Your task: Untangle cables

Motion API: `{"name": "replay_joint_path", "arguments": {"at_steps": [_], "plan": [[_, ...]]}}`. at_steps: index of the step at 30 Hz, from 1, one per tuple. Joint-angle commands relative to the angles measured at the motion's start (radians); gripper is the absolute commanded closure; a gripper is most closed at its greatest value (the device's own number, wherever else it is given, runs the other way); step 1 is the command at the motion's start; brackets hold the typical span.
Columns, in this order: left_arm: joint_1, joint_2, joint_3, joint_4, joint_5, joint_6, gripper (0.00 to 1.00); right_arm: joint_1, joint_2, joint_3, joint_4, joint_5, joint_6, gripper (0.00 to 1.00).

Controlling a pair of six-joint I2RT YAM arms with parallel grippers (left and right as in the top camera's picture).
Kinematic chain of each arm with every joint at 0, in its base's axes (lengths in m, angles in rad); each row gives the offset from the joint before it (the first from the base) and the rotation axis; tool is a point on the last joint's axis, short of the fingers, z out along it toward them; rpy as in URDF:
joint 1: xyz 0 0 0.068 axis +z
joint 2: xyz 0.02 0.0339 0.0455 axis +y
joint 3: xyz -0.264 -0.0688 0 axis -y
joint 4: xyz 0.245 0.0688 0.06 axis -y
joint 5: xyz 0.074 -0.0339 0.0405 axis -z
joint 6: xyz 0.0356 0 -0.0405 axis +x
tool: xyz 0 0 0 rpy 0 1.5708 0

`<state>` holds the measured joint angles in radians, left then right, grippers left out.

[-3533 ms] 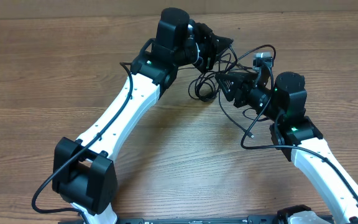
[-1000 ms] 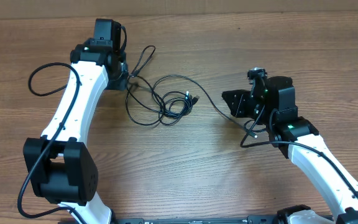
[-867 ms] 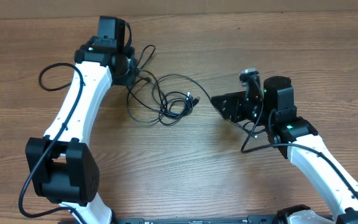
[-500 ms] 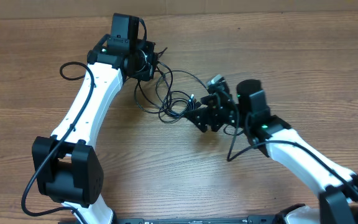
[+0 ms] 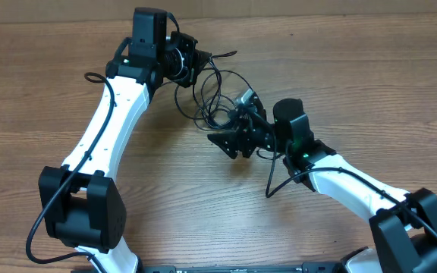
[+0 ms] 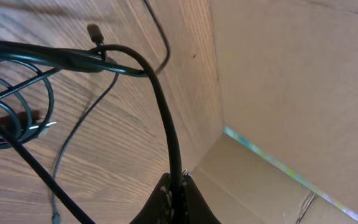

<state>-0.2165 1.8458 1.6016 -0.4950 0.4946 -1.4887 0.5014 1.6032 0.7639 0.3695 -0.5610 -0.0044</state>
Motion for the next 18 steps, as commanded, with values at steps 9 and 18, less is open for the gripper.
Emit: {"name": "replay_joint_path", "arguments": {"at_steps": [9,18], "plan": [[-0.085,-0.009,0.011,0.002,0.112,0.007,0.96,0.040,0.215,0.010,0.248,0.037,-0.031,0.14],[-0.231,-0.009,0.011,0.120,0.109,-0.038,0.96,0.040,0.216,0.010,0.246,0.114,-0.031,0.14]]}}
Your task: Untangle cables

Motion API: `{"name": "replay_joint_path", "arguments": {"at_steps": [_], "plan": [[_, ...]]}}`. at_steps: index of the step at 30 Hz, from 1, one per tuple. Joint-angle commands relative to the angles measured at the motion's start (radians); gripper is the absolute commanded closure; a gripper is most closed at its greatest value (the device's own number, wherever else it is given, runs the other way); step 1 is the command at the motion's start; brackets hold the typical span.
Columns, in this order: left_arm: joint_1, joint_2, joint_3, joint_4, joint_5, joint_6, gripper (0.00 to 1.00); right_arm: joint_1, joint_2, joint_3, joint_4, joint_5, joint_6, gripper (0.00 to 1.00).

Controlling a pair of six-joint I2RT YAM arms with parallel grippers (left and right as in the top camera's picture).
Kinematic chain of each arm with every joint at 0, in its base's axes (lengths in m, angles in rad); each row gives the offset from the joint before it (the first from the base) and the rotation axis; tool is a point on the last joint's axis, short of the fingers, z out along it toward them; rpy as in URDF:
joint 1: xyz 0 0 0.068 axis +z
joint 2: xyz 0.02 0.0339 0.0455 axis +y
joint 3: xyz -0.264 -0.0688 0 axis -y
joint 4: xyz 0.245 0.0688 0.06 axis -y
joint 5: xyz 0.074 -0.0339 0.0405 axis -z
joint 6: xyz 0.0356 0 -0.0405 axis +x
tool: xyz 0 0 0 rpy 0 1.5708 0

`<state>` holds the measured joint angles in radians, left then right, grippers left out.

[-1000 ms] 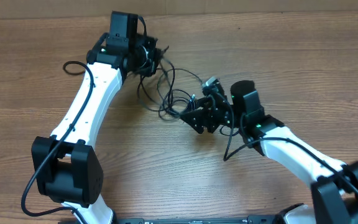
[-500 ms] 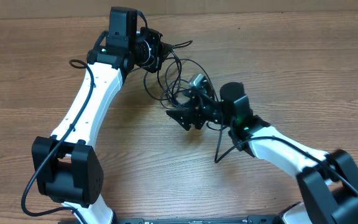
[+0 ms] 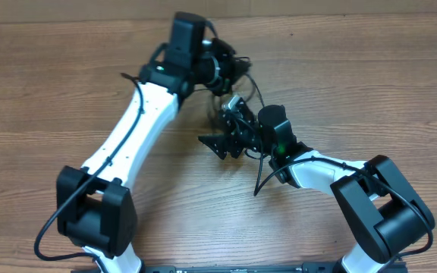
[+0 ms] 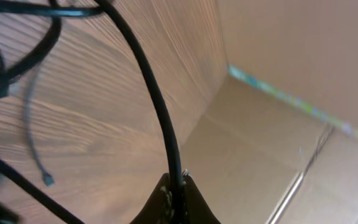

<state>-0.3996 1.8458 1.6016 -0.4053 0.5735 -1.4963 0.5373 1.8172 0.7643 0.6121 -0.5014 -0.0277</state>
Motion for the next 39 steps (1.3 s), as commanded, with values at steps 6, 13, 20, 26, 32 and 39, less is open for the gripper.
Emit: {"name": "replay_joint_path", "arguments": {"at_steps": [6,13,20,26,32,39], "plan": [[-0.086,-0.009,0.011,0.090,0.005,-0.050,0.96,0.004,0.002,0.010,-0.009,0.100,-0.008,0.37],[-0.011,-0.009,0.011,0.087,-0.138,-0.052,0.96,0.004,0.002,0.010,-0.087,0.097,-0.007,0.93],[0.125,-0.009,0.011,-0.047,-0.358,-0.010,0.96,0.004,0.002,0.010,-0.117,0.077,0.001,0.96],[0.200,-0.009,0.011,-0.204,-0.674,0.101,0.96,0.004,0.001,0.010,-0.116,0.011,0.031,0.96],[0.250,-0.008,0.011,-0.362,-0.910,0.124,0.96,0.003,-0.001,0.010,-0.109,-0.060,0.035,0.96],[0.290,-0.002,0.008,-0.496,-1.119,0.119,0.96,-0.057,-0.005,0.010,-0.094,-0.058,0.164,0.96]]}}
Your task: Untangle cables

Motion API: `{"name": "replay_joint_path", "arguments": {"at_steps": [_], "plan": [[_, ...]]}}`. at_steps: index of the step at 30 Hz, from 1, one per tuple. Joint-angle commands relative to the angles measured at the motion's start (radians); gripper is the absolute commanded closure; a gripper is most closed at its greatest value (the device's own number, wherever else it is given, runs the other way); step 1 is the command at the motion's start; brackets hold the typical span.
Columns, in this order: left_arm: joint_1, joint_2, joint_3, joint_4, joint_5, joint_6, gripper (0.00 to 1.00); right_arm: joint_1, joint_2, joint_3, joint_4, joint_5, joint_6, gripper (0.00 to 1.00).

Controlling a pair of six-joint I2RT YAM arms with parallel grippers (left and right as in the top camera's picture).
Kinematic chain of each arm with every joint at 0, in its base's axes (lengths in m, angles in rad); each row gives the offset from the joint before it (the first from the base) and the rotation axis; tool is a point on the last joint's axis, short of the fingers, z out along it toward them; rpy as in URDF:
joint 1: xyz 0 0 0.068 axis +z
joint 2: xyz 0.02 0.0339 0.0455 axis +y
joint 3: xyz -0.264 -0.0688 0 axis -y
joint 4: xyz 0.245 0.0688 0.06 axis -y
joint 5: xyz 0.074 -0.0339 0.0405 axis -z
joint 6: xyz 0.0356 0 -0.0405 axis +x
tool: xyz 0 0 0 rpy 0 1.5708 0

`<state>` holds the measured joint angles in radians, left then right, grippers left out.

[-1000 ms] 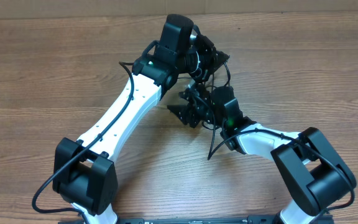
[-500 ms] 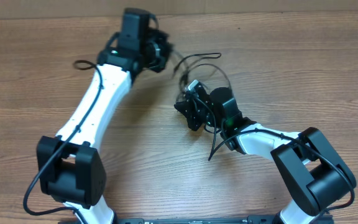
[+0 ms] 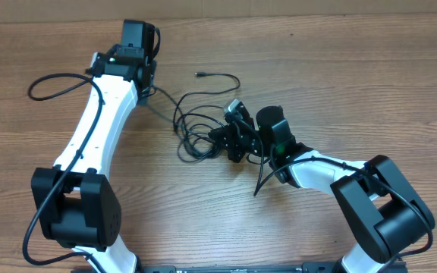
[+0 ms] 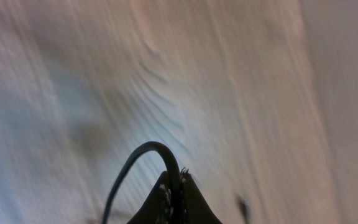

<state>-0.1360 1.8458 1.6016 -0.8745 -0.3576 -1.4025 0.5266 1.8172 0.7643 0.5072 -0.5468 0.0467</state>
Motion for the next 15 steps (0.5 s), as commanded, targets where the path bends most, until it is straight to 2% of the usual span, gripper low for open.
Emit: {"name": "replay_joint_path", "arguments": {"at_steps": [1,9,15], "plan": [[0.033,-0.002,0.006,-0.036,-0.196,0.025,0.96,-0.063,-0.005,0.010,0.012,-0.013,0.118,0.96],[0.071,-0.002,-0.018,-0.063,-0.184,0.026,0.96,-0.278,-0.005,0.009,0.030,-0.040,0.469,0.96],[0.071,-0.002,-0.023,-0.068,-0.055,0.027,0.96,-0.359,-0.005,0.009,0.025,-0.119,0.507,0.96]]}}
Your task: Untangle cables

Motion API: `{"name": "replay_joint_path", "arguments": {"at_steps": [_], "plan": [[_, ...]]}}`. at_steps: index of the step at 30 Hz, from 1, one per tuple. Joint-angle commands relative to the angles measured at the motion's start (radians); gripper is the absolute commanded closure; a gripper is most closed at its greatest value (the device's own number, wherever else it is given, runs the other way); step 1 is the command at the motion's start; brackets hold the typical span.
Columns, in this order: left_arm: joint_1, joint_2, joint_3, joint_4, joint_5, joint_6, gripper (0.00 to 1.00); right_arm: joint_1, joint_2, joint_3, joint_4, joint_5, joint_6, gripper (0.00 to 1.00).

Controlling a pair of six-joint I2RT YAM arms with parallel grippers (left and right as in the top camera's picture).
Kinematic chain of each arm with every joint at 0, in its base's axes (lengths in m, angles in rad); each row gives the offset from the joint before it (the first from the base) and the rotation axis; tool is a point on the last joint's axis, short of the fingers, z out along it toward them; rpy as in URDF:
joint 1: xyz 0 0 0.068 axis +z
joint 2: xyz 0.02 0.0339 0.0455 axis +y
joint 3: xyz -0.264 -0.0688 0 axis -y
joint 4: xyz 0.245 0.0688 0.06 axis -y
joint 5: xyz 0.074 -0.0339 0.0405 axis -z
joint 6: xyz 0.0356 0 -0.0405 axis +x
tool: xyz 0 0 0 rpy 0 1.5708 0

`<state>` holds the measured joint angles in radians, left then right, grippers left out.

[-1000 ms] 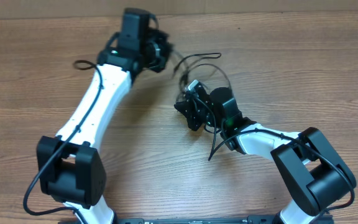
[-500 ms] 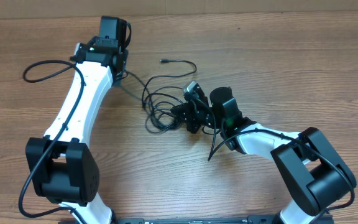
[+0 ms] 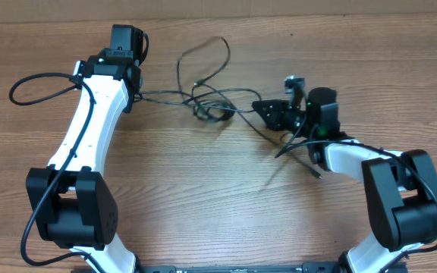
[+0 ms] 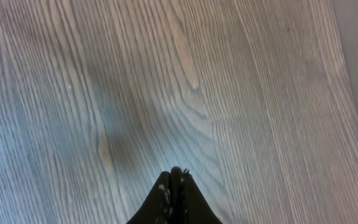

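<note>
Thin black cables [image 3: 211,106] lie in a loose knot at the table's back middle. One loop [image 3: 207,49] reaches toward the far edge. A strand [image 3: 165,95] runs left from the knot to my left gripper [image 3: 133,92]. In the left wrist view, that left gripper [image 4: 176,177] is shut, with a black cable stub pinched at the fingertips over bare wood. My right gripper [image 3: 258,105] points left just right of the knot, its fingers together where a strand ends. A further strand trails past it to a plug end [image 3: 319,174].
The wooden table [image 3: 203,197] carries nothing else. A cardboard wall [image 3: 317,6] runs along the far edge. The left arm's own cable loops out at the left [image 3: 29,83].
The right gripper has moved from the table's middle to the right and back. The knot now lies farther back and more drawn out. The left gripper has shifted slightly left and still pinches its cable.
Both grippers were close together at the tangle, with the left shut on a cable and the right's fingers spread. Then the left arm was nearer the right arm. Later the left was far left and the tangle looser. Now the grippers stand wide apart with the cables spread between them.
</note>
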<state>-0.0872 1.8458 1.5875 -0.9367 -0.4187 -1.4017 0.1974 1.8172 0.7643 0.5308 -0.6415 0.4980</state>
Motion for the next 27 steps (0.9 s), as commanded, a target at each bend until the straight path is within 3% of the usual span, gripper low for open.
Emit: {"name": "replay_joint_path", "arguments": {"at_steps": [1,7,9,13,27], "plan": [[0.021,-0.002,-0.009,-0.006,0.036,0.027,0.96,-0.029,-0.005,0.009,0.001,-0.031,0.055,0.96],[0.021,-0.002,-0.009,-0.018,0.241,0.034,0.96,-0.021,-0.005,0.009,-0.016,-0.034,0.060,0.96],[0.019,-0.002,-0.009,-0.038,0.386,0.036,0.96,-0.021,-0.005,0.009,-0.017,-0.034,0.137,0.96],[-0.008,-0.002,-0.010,-0.062,0.499,0.055,0.96,-0.021,-0.005,0.009,-0.016,-0.034,0.291,0.96],[-0.222,-0.002,-0.010,0.044,0.233,0.056,0.89,0.085,-0.005,0.010,0.375,-0.223,0.288,0.96]]}}
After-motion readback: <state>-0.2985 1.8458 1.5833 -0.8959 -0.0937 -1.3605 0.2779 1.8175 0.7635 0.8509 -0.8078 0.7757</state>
